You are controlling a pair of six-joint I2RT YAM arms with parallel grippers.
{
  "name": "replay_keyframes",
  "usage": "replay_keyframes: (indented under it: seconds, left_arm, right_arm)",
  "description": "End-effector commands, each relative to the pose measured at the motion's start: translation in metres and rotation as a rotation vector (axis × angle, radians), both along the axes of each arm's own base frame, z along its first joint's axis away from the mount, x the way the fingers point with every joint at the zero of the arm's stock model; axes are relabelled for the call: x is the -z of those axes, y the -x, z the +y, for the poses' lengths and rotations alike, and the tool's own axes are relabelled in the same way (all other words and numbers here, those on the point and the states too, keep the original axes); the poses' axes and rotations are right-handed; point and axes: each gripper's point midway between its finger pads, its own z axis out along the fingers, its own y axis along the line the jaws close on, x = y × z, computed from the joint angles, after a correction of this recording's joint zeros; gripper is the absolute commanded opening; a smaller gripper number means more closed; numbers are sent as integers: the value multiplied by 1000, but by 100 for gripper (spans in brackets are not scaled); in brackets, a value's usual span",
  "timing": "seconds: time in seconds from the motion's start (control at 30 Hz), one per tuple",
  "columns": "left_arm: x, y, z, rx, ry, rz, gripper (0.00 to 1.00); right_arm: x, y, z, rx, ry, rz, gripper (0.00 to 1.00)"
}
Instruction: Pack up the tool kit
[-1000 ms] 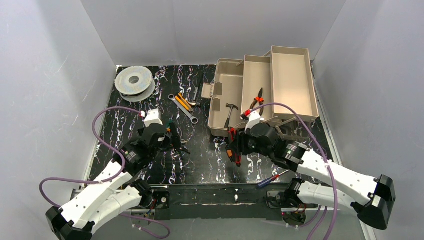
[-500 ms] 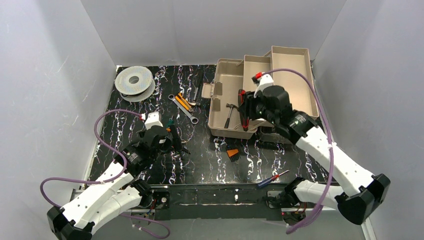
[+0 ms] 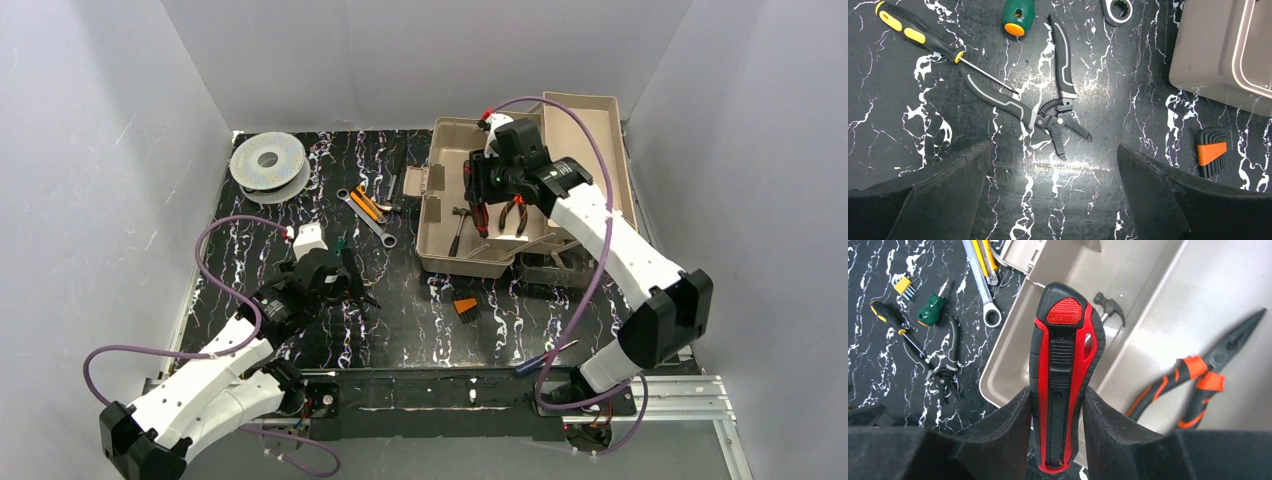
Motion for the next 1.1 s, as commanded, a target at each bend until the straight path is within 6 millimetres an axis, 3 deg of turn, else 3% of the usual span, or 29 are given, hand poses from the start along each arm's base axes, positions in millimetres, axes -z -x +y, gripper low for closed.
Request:
replay_keyframes:
  seconds: [0.0, 0.33, 0.43, 0.53, 0.6, 0.77, 0.93, 1.07]
  left_arm:
    - [1, -5, 6, -41, -17, -10, 98]
    - [8, -6, 6, -49, -27, 0, 98]
    - [11, -6, 10, -80, -40, 14, 98]
    - [18, -5, 16, -131, -54, 35, 98]
    - [21, -4, 18, -160, -52, 43, 98]
    - [26, -7, 18, -197, -26, 38, 98]
    - [28, -14, 21, -229, -15, 50, 98]
    - [34, -21, 29, -297, 16, 64, 98]
  right_arm:
    - [-25, -15, 23, -35, -70, -18, 1]
    - [6, -57, 49, 54, -100, 68, 2]
    - [24, -72, 34, 167, -34, 56, 14]
    - [33, -78, 27, 218, 7, 58, 43]
    - [33, -78, 28, 215, 4, 61, 52]
    - [15, -74, 31, 190, -36, 39, 62]
    - [-3, -61, 34, 137, -77, 24, 60]
    - [-15, -34, 46, 7, -144, 32, 58]
